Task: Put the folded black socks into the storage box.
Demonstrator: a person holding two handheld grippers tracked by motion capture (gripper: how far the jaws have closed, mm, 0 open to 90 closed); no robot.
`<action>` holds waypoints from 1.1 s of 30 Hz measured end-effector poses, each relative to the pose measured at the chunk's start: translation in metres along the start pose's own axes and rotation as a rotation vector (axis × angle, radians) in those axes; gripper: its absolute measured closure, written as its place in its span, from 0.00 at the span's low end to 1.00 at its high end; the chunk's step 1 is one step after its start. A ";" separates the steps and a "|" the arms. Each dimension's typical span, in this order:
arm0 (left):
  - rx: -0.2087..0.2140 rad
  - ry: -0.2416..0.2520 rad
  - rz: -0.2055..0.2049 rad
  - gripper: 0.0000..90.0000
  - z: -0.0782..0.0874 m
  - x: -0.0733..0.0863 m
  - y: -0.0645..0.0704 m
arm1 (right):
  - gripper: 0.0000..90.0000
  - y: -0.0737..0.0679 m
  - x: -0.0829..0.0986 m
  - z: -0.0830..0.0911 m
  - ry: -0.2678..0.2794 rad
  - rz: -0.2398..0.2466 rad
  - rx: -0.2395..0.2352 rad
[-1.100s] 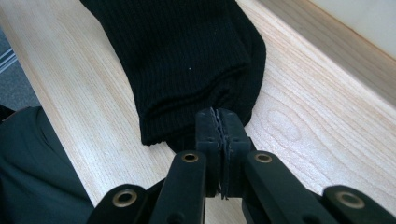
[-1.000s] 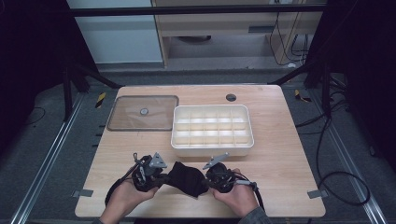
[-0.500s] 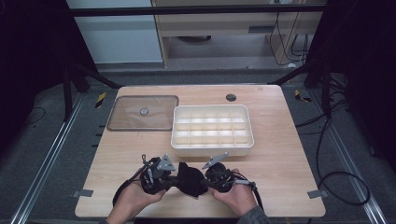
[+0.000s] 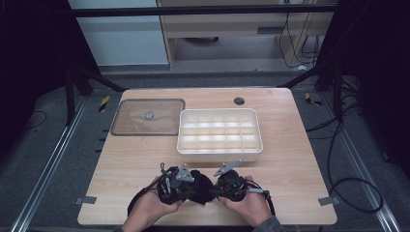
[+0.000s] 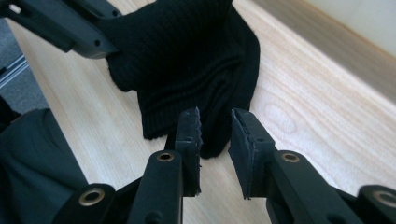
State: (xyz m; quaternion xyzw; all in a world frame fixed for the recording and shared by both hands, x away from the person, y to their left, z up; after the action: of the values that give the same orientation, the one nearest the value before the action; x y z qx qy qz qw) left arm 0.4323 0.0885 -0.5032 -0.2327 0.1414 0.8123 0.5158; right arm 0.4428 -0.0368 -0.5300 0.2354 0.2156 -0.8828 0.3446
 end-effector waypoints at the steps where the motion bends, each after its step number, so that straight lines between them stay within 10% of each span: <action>1: 0.000 0.000 -0.002 0.93 -0.001 -0.001 0.001 | 0.83 0.000 0.001 0.000 -0.004 -0.001 0.002; 21: 0.036 0.036 -0.027 0.94 -0.015 -0.015 0.023 | 0.95 -0.003 0.006 -0.015 0.005 -0.031 -0.055; 33: 0.067 0.008 -0.028 0.94 -0.031 -0.015 0.028 | 0.84 0.011 0.014 0.027 0.123 -0.030 -0.019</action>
State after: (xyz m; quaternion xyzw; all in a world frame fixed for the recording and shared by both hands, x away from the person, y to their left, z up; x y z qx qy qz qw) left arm 0.4190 0.0506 -0.5221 -0.2204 0.1673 0.7989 0.5341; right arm 0.4343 -0.0664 -0.5189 0.2827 0.2484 -0.8695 0.3198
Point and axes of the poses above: each handheld gripper's, and its own axes: z roughly backward along the jaws, x roughly out of its underside, y roughly to its right, the point moved 8 cm from there along -z, roughly forward along the jaws, and after that the axes turned 4 degrees about -z, right-handed, at the moved point
